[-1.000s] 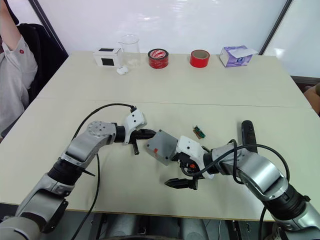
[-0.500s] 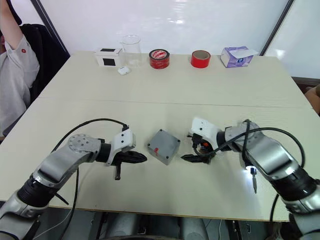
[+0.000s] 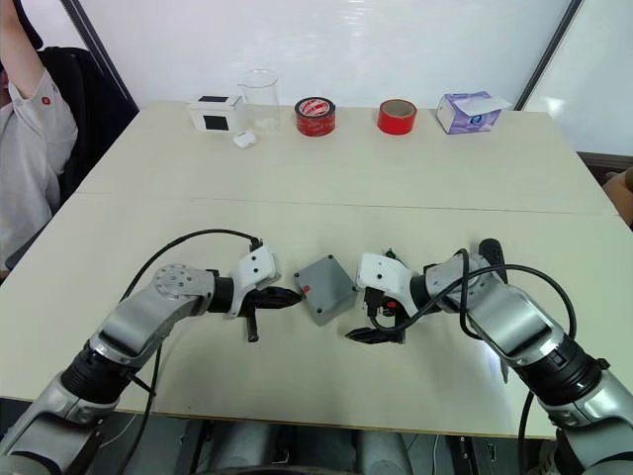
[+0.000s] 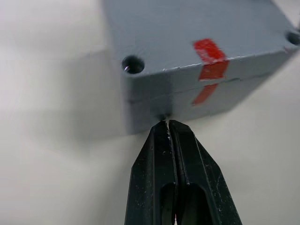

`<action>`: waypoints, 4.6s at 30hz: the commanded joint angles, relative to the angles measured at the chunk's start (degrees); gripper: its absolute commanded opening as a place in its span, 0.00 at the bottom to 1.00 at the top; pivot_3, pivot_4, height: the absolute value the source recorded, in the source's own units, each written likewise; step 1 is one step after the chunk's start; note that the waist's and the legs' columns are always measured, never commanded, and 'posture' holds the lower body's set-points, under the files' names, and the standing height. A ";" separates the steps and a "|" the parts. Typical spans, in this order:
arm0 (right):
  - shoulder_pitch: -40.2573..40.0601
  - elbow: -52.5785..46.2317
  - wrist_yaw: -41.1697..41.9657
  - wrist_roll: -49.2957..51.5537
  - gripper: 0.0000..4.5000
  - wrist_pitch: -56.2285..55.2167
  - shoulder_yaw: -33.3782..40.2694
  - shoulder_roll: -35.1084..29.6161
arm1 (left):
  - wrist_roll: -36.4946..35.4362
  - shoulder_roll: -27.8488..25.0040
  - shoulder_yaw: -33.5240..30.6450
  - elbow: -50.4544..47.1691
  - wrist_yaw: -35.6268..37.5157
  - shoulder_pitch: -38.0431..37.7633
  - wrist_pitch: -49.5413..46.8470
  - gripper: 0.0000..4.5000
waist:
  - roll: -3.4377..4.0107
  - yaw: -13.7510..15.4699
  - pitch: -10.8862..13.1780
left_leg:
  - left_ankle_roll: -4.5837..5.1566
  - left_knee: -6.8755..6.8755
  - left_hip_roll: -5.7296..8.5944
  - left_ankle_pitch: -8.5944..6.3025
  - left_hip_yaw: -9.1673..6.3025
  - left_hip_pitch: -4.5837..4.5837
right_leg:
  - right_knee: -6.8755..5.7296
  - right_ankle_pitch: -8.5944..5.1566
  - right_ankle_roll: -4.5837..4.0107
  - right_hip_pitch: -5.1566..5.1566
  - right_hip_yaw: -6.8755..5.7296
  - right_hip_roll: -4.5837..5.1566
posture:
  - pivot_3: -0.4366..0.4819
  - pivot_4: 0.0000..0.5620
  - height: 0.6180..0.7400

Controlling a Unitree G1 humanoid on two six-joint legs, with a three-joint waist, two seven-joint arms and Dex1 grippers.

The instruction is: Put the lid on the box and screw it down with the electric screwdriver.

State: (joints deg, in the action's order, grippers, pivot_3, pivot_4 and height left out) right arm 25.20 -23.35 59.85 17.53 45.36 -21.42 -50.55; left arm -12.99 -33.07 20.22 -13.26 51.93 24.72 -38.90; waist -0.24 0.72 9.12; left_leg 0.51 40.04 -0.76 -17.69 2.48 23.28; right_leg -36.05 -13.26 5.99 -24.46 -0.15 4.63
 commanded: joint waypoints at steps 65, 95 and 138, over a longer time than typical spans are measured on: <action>-19.76 -1.33 -17.24 8.71 0.24 3.12 27.81 5.66 | -13.45 -5.93 -8.37 -9.76 6.18 3.42 -7.91 0.00 | -0.06 -0.05 0.03 | 0.00 -0.01 -0.03 0.00 0.02 -0.05 | 0.00 -0.01 -0.01 0.03 0.03 -0.06 | 0.48 0.27 1.00; -18.22 -0.82 -17.85 11.36 0.35 5.12 30.53 4.36 | -13.48 -5.85 -8.68 -9.02 5.70 3.07 -7.67 0.00 | -0.06 -0.03 0.03 | 0.00 -0.01 -0.02 0.00 0.01 -0.04 | 0.00 -0.01 -0.01 0.03 0.03 -0.05 | 0.48 0.27 1.00; -20.04 -1.11 -19.01 10.52 0.01 3.40 27.54 4.37 | -12.56 -6.72 -7.63 -8.18 5.72 2.54 -6.71 0.00 | -0.06 -0.05 0.03 | 0.00 -0.01 -0.03 0.00 0.02 -0.05 | 0.00 -0.03 -0.04 0.03 0.03 -0.05 | 0.48 0.27 1.00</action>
State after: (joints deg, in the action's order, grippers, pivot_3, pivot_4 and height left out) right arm 4.72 -23.32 40.86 28.19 49.63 5.27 -46.04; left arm -25.51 -39.38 12.70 -20.84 57.38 27.26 -46.72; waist -0.31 0.67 9.15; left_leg 0.50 40.02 -0.79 -17.69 2.50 23.23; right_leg -36.05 -13.28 5.96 -24.43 -0.12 4.57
